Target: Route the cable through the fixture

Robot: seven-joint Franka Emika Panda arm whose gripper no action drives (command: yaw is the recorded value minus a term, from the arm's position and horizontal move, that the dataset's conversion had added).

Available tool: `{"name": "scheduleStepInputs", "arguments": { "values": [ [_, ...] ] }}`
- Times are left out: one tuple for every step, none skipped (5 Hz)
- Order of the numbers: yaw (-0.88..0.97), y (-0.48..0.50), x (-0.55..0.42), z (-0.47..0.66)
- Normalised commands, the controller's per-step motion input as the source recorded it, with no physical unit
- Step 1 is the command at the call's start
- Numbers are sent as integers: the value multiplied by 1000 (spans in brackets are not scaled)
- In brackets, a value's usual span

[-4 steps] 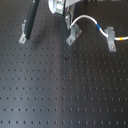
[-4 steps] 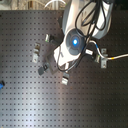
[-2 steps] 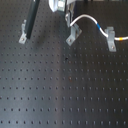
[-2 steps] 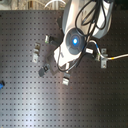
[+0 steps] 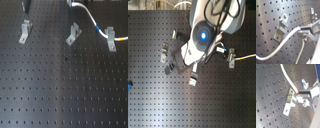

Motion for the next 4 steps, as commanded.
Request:
{"name": "scheduleStepInputs", "arguments": {
  "values": [
    [734,-31,-13,-276],
    [854,5,-3,-199],
    [897,9,3,-210],
    [922,16,2,-210]
  ]
}}
